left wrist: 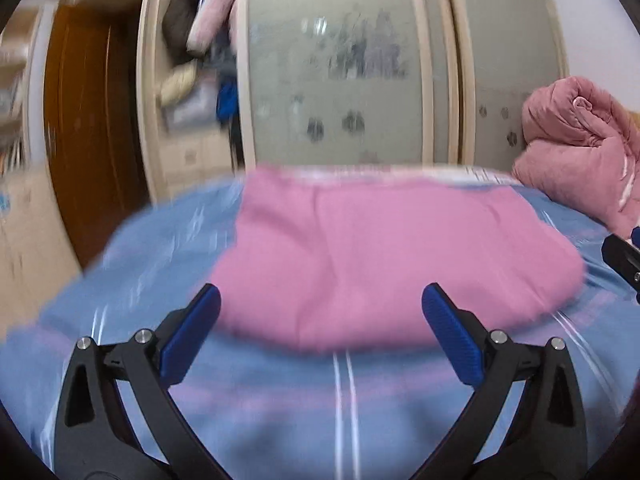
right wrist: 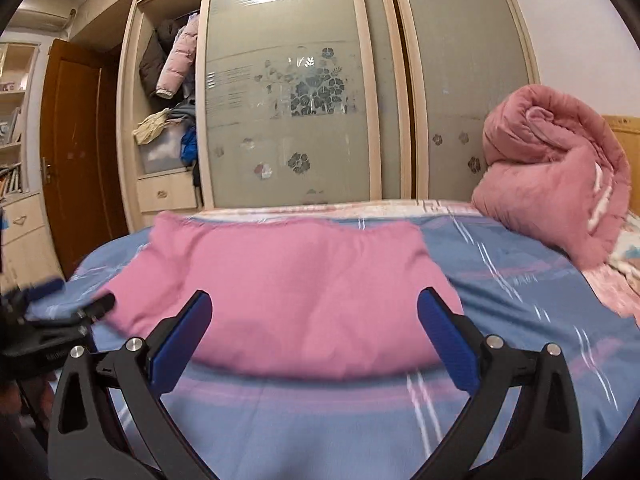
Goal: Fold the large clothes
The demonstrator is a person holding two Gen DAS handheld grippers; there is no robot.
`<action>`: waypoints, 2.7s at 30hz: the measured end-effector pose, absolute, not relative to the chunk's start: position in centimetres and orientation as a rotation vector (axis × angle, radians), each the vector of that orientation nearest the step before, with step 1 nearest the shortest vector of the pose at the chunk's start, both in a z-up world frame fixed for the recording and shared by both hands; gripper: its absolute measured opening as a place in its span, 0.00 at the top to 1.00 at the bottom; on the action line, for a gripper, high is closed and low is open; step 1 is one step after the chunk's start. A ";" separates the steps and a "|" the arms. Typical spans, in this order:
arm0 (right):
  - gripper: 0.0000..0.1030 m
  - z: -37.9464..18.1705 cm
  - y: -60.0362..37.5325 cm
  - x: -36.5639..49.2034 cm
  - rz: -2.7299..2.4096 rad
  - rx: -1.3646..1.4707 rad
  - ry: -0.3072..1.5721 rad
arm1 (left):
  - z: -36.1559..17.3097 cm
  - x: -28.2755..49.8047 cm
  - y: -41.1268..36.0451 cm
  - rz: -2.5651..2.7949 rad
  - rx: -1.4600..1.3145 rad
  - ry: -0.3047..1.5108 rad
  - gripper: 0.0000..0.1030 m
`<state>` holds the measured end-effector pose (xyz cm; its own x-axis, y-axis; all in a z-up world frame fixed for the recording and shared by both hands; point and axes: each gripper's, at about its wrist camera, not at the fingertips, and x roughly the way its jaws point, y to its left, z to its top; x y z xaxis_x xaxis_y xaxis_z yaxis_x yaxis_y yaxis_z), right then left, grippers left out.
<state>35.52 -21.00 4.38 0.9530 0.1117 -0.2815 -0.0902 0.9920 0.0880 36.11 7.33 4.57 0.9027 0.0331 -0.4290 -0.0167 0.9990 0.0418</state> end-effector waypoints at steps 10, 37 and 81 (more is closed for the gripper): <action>0.01 2.4 -19.7 29.0 0.102 0.073 0.412 | 5.9 25.4 6.4 0.099 0.104 0.258 0.02; 0.01 1.5 -19.7 29.5 0.075 0.025 0.454 | 4.6 27.2 6.6 -0.011 0.051 0.439 0.02; 0.01 1.5 -19.3 29.5 0.074 0.026 0.446 | 4.3 27.6 6.9 -0.010 0.039 0.456 0.02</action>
